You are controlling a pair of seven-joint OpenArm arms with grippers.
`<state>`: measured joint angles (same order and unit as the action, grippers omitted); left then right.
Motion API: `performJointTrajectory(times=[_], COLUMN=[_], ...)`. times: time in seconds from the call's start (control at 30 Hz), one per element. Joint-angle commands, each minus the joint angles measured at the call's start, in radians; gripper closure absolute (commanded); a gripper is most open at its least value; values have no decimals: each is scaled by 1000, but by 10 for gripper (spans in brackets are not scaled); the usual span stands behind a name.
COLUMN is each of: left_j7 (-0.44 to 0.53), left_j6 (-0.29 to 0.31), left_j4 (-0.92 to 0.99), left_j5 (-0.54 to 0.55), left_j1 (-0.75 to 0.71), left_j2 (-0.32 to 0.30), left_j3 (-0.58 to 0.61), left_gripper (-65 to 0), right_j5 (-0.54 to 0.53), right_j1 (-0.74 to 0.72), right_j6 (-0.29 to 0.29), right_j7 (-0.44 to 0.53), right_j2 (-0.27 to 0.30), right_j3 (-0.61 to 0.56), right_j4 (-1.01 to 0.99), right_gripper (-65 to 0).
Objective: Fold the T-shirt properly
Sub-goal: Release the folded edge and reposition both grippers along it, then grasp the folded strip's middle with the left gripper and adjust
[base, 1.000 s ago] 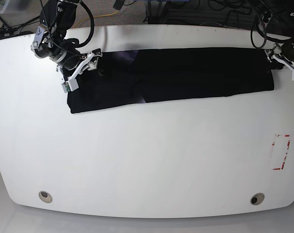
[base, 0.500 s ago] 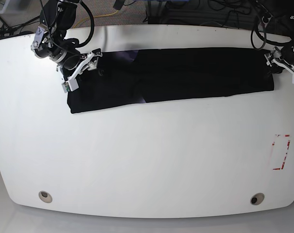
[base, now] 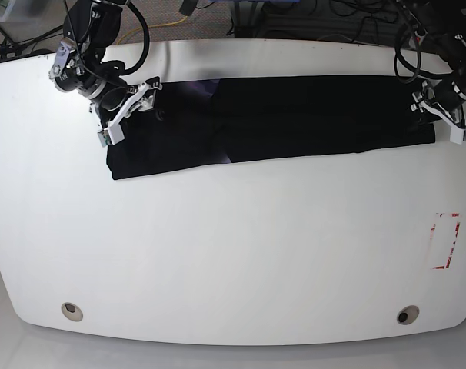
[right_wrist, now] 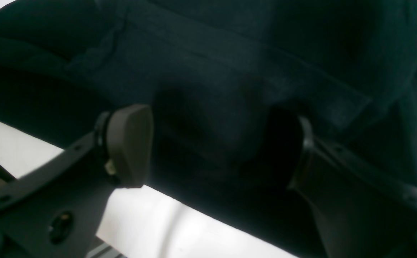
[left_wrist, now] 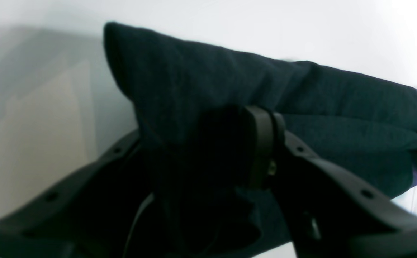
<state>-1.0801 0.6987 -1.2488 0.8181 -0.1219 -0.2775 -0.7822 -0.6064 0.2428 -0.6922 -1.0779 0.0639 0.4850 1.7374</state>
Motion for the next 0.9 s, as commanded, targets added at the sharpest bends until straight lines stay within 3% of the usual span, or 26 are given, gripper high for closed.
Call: performJointTrajectory(times=[0.0, 0.13, 0.27, 0.47, 0.53, 0.8, 0.87], left_j7=[-33, -33, -33, -33, -33, -33, -33], left_j6=[-1, -1, -1, -1, -1, -1, -1], left_j4=[-6, -7, -9, -205, -325, -582, -625], left_j5=[-27, -27, -27, -27, -29, -24, -23], left_j1=[-22, -34, -35, -84, -104, -120, -120], left_j2=[-15, -22, -36, -24, 13, 22, 22], left_j3=[0, 0, 0, 0, 14, 180, 238], left_gripper=[-225, -106, -43, -32, -32, -32, -31], right_j5=[-23, -23, -23, -17, -16, -13, -13], right_j1=[-6, -6, -7, -10, -13, -35, -49], right_j6=[-6, -6, -6, -6, -6, -5, 26], right_j7=[18, 18, 18, 18, 18, 20, 21], right_j2=[7, 7, 7, 7, 7, 9, 14], right_j3=[5, 5, 2, 1, 1, 1, 2], right_j4=[16, 16, 16, 13, 9, -14, -57], right_gripper=[-469, -426, -423, -423, -423, -423, -423])
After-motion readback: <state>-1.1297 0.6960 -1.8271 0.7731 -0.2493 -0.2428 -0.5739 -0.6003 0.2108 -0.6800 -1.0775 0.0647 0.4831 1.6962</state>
